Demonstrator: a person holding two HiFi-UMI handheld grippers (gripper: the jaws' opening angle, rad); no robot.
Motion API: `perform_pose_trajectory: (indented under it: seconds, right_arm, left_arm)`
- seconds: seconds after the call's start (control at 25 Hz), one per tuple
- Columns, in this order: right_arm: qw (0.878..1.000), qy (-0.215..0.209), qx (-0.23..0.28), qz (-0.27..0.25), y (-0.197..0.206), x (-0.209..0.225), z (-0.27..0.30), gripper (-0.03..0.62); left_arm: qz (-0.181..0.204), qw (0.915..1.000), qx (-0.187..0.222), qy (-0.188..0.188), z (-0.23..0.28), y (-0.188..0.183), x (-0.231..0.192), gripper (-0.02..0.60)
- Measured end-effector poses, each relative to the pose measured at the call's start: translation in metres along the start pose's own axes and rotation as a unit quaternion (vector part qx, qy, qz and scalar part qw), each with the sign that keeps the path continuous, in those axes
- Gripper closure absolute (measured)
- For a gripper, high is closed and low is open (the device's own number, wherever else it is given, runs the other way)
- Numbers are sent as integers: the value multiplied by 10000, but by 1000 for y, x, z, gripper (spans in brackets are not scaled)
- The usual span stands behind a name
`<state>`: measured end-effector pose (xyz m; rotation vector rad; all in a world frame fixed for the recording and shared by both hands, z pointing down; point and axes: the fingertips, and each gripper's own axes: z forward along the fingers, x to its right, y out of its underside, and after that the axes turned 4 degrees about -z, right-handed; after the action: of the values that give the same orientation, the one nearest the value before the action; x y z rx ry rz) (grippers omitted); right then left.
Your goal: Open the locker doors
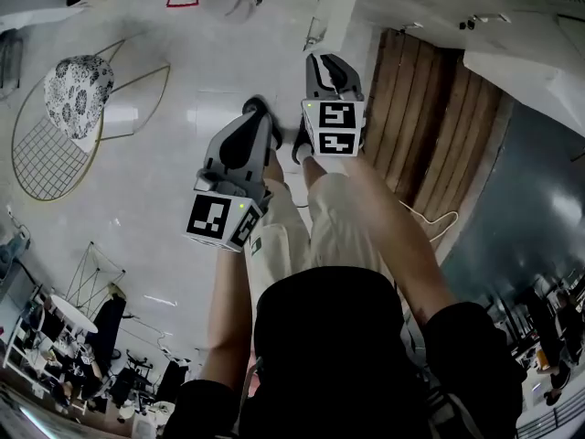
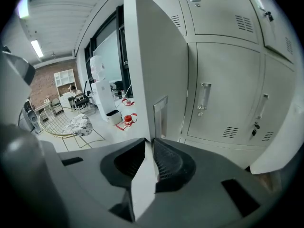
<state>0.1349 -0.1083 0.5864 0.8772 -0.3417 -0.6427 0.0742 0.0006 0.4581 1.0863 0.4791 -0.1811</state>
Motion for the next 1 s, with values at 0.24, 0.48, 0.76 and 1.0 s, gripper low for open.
perform_pose_trajectory:
  seconds: [0.24,0.48,0.76,1.0]
  right_arm:
    - [9994,305,-103,85,16,26,-16,537]
    - [9983,542,-110,156,19,49,-29,540]
    - [9972,717,-103,170,24,78,-40,540]
    - [9964,825,-126,118,30,100,-44,542]
  left_arm:
    - [4,9999,-113,121,-3,4,14,563]
    - [128,9993,-158,300,1,7,25,563]
    - [247,9983,-220,480,12,2,42,563]
    - [386,9971,-277,588,17,-2,53,563]
